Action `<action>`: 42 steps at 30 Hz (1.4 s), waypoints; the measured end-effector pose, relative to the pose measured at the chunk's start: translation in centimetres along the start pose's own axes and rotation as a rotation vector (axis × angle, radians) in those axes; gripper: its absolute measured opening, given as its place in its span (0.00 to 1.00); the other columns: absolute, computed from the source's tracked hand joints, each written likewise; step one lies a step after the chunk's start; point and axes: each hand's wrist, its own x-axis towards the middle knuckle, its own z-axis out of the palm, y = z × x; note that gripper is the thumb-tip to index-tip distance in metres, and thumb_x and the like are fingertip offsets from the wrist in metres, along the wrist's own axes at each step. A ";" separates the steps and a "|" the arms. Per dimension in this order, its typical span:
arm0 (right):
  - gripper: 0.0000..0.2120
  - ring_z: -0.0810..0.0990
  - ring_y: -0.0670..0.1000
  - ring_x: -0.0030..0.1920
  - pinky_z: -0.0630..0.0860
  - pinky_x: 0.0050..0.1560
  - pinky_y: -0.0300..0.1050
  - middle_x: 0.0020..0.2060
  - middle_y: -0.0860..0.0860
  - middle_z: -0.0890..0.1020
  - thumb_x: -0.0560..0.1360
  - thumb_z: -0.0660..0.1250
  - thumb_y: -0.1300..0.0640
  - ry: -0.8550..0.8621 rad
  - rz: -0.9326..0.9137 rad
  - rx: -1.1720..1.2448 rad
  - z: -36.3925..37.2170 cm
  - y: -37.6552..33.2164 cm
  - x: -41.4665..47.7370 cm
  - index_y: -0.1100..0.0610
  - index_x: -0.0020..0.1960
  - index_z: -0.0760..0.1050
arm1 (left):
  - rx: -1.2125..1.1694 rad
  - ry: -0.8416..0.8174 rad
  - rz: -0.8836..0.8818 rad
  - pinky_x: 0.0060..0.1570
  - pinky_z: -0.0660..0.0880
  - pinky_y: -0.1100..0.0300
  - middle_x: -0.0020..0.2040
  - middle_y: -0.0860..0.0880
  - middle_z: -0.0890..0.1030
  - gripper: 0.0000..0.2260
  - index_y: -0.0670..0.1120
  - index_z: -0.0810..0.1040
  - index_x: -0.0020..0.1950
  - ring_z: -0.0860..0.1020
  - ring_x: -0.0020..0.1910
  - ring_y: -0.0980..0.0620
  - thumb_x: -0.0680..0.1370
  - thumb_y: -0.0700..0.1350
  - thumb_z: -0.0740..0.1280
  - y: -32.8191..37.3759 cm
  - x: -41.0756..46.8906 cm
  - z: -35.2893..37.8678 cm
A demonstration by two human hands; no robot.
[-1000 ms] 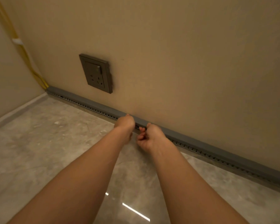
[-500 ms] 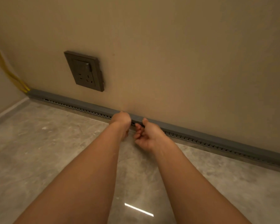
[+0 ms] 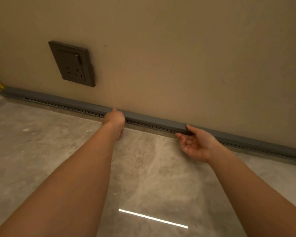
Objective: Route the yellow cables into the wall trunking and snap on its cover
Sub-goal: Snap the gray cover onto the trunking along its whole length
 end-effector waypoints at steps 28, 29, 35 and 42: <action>0.12 0.74 0.50 0.18 0.66 0.13 0.31 0.28 0.60 0.74 0.81 0.53 0.62 -0.039 0.000 0.110 0.0 -1.2 1.9 0.63 0.40 0.65 | 0.069 -0.346 -0.094 0.23 0.54 0.66 0.19 0.49 0.66 0.21 0.45 0.64 0.29 0.60 0.20 0.54 0.82 0.45 0.47 -1.9 -9.1 12.1; 0.12 0.73 0.48 0.14 0.66 0.13 0.31 0.27 0.59 0.74 0.81 0.53 0.62 -0.028 -0.012 0.127 0.1 -1.1 2.1 0.63 0.40 0.65 | 0.083 -0.368 -0.086 0.22 0.53 0.69 0.16 0.50 0.66 0.20 0.46 0.63 0.28 0.60 0.17 0.55 0.80 0.41 0.47 -1.8 -9.2 12.6; 0.12 0.70 0.46 0.11 0.67 0.13 0.31 0.30 0.60 0.72 0.81 0.54 0.62 -0.007 -0.069 0.149 0.5 -0.5 2.2 0.63 0.39 0.64 | 0.002 -0.265 -0.006 0.17 0.53 0.75 0.13 0.48 0.67 0.24 0.42 0.63 0.25 0.61 0.09 0.55 0.81 0.41 0.46 -2.1 -8.9 13.1; 0.12 0.75 0.48 0.18 0.72 0.17 0.33 0.28 0.60 0.77 0.81 0.57 0.60 -0.108 -0.022 0.165 -1.0 -0.8 0.9 0.65 0.41 0.67 | -0.115 -0.150 0.006 0.16 0.59 0.73 0.40 0.34 0.83 0.23 0.33 0.77 0.48 0.83 0.37 0.40 0.83 0.47 0.50 -2.9 -8.1 14.0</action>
